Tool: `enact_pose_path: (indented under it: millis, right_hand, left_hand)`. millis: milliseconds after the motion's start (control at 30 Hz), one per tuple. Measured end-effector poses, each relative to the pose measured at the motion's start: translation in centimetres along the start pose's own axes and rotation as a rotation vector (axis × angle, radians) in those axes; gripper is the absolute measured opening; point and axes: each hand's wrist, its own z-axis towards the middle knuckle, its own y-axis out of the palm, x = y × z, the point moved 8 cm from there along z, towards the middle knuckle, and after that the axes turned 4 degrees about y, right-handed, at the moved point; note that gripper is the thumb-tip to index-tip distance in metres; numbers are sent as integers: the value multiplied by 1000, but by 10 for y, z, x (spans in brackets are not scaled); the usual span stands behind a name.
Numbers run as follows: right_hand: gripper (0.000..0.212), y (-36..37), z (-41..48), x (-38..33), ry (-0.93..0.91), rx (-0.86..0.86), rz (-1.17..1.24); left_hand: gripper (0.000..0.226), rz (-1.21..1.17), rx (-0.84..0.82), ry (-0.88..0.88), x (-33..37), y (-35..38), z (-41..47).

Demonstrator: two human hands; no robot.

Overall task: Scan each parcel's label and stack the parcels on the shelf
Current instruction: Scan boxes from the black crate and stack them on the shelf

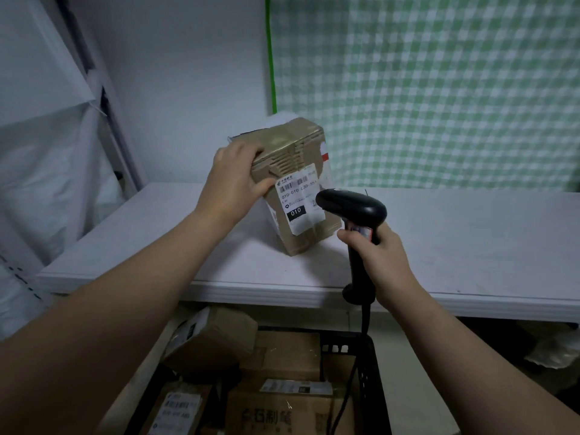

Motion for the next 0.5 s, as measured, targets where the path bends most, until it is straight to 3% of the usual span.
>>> enact_pose_path:
  millis: [200, 367, 500]
  right_hand:
    - [7, 36, 21, 12, 294, -55, 263]
    - [7, 85, 31, 9, 367, -197, 216]
    - [6, 123, 32, 5, 362, -321, 118]
  left_hand:
    - [66, -102, 57, -249, -43, -28, -71]
    - [75, -122, 44, -403, -85, -38, -113]
    - [65, -40, -84, -487, -121, -33, -128]
